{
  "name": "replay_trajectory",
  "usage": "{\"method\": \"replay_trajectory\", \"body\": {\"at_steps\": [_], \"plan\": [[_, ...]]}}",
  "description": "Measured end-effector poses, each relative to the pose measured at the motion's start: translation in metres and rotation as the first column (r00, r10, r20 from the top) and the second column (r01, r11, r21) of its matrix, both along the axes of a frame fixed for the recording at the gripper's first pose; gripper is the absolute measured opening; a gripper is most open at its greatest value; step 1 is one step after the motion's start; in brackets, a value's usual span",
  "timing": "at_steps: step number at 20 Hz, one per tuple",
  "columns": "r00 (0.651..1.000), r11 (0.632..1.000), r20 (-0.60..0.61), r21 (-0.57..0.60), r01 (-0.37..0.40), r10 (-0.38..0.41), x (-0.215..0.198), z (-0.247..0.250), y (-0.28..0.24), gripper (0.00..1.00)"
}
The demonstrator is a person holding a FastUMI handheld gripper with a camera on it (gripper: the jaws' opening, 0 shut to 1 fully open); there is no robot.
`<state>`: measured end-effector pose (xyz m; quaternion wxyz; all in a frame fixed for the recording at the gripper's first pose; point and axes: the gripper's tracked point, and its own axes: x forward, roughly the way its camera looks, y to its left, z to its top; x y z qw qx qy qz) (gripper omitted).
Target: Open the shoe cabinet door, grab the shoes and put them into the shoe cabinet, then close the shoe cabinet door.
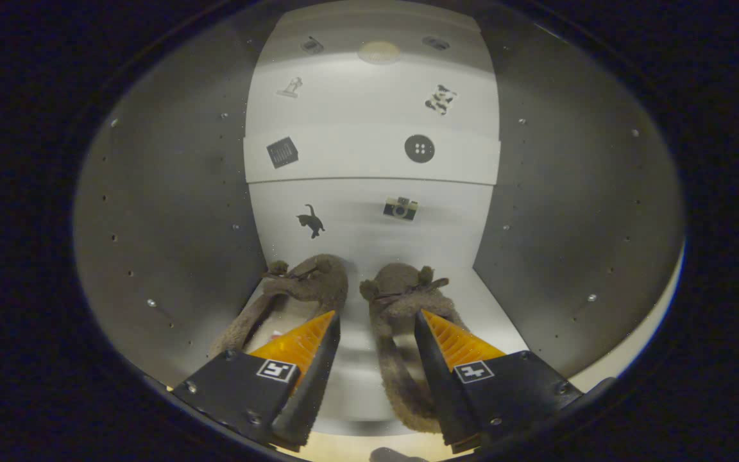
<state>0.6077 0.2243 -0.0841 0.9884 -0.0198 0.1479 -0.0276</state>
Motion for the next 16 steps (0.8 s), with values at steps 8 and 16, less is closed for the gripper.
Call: {"method": "replay_trajectory", "body": {"at_steps": [8,16], "plan": [[0.986,0.998,0.156,0.012,-0.067,0.064,-0.119,0.042,0.020,0.92],[0.968,0.993,0.230,0.022,-0.114,0.105,-0.278,0.041,0.008,0.99]]}}
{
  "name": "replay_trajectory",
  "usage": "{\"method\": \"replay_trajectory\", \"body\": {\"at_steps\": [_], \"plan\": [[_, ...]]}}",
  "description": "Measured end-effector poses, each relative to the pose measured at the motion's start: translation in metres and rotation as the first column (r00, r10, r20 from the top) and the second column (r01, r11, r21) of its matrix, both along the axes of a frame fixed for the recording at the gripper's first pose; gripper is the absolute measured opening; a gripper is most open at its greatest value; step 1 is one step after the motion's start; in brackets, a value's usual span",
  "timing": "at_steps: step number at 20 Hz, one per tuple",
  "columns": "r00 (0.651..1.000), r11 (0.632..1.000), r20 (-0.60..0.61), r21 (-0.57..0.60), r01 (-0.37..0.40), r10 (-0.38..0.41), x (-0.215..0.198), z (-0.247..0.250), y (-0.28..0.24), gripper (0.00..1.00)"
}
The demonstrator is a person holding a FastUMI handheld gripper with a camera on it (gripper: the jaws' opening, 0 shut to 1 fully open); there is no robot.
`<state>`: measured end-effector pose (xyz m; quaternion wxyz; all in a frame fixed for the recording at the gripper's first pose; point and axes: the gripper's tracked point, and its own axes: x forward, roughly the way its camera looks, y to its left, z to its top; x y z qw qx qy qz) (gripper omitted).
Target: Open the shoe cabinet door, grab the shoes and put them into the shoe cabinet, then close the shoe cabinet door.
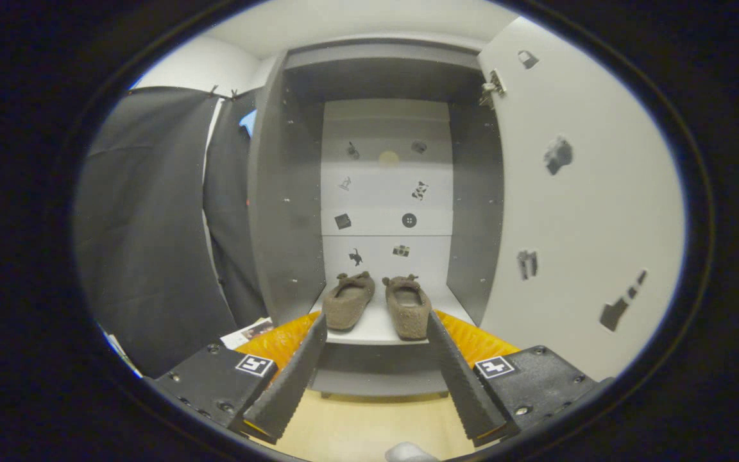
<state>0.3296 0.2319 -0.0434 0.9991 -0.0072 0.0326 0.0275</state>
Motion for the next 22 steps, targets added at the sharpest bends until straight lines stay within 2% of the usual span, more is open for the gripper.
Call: {"method": "replay_trajectory", "body": {"at_steps": [5,10,13,17,21,22], "plan": [[1.000,0.999,-0.012,0.033,-0.002,0.002,-0.090,-0.014,-0.032,0.99],[1.000,0.999,-0.006,0.046,0.017,-0.017,-0.171,-0.016,-0.085,0.99],[0.998,0.997,0.011,0.058,0.057,-0.058,-0.206,-0.006,-0.131,0.99],[0.992,0.990,0.032,0.075,0.122,-0.124,-0.222,0.001,-0.204,1.00],[0.989,0.987,0.026,0.074,0.140,-0.143,-0.203,0.002,-0.279,0.99],[0.992,0.990,0.031,0.074,0.122,-0.125,-0.195,0.002,-0.289,0.99]]}}
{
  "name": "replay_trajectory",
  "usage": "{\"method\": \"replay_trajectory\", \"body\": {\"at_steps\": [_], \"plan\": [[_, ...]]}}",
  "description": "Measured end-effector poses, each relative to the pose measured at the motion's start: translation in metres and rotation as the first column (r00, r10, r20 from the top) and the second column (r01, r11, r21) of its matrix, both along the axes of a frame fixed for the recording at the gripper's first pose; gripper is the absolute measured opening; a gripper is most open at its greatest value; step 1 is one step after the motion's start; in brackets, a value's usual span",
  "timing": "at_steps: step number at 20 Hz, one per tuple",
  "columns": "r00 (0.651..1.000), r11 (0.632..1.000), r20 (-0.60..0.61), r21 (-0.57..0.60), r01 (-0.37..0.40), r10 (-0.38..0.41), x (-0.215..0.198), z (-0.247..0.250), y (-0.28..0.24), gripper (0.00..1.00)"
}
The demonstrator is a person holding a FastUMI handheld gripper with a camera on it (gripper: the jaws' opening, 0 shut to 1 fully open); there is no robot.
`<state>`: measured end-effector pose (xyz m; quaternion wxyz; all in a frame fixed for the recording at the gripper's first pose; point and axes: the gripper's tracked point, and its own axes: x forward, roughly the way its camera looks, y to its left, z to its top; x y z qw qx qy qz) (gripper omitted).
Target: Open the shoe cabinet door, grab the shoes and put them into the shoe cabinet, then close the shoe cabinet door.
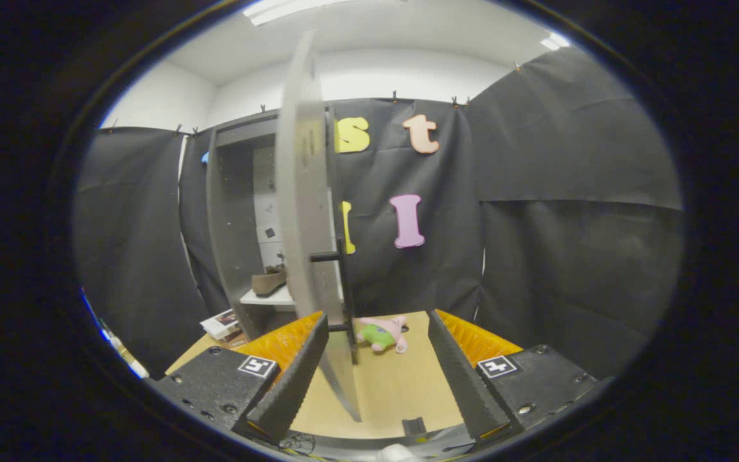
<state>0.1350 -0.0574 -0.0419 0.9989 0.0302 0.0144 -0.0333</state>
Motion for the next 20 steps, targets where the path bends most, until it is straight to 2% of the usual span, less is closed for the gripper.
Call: {"method": "replay_trajectory", "body": {"at_steps": [4,9,17,20], "plan": [[0.998,0.998,-0.020,0.008,-0.058,0.058,0.038,-0.006,-0.025,0.99],[0.982,0.982,-0.003,0.027,-0.188,0.188,0.069,0.000,-0.010,0.99],[0.976,0.973,-0.007,-0.079,-0.219,0.219,0.067,0.008,0.007,0.96],[0.975,0.972,-0.017,-0.069,-0.223,0.223,0.072,0.007,0.019,0.96]]}}
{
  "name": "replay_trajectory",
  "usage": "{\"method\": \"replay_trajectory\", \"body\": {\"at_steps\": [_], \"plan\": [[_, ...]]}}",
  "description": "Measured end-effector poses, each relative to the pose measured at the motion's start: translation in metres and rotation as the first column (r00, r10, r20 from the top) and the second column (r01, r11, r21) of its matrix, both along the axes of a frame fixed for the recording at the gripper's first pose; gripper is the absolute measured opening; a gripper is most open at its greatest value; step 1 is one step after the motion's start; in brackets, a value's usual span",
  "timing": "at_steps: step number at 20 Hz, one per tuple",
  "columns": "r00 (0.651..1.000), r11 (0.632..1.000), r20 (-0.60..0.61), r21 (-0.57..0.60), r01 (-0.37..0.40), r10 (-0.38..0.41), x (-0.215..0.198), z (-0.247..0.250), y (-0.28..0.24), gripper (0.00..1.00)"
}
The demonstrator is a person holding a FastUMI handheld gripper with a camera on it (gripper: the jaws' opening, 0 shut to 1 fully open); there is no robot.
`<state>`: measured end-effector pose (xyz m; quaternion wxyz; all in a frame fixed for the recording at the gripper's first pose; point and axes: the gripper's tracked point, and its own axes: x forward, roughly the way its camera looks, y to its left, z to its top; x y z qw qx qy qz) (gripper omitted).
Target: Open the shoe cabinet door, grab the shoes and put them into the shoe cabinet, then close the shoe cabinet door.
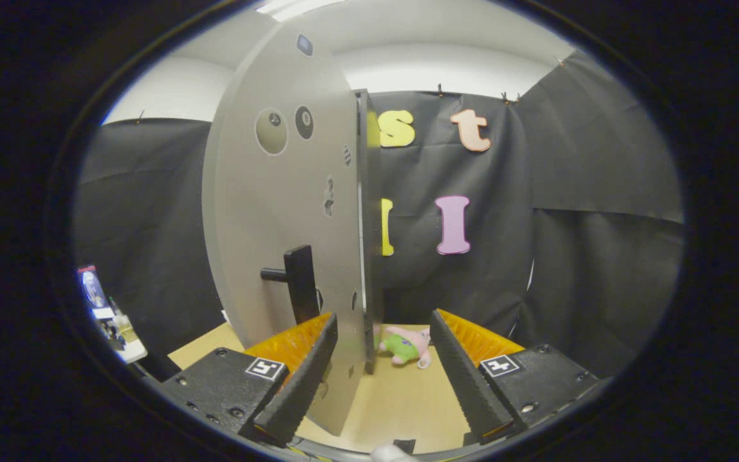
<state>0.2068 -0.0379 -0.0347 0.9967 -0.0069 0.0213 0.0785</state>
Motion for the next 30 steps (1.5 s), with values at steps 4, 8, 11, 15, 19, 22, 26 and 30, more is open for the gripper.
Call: {"method": "replay_trajectory", "body": {"at_steps": [4,8,11,15,19,22,26,30], "plan": [[1.000,1.000,-0.003,-0.005,-0.006,0.006,-0.009,-0.007,0.047,0.96],[1.000,1.000,-0.004,0.001,-0.012,0.012,-0.005,-0.009,0.090,0.96],[1.000,1.000,-0.003,0.010,-0.021,0.021,0.001,-0.011,0.125,0.96],[0.999,0.999,0.000,0.009,-0.033,0.033,0.020,-0.018,0.169,0.96],[0.997,0.997,-0.023,0.030,-0.078,0.079,0.049,-0.030,0.217,0.98],[0.997,0.997,-0.015,0.015,-0.070,0.070,0.065,-0.028,0.230,0.99],[0.998,0.998,-0.002,0.018,-0.065,0.065,0.068,-0.022,0.234,0.99],[0.998,0.998,-0.001,0.029,-0.060,0.061,0.065,-0.020,0.236,0.99]]}}
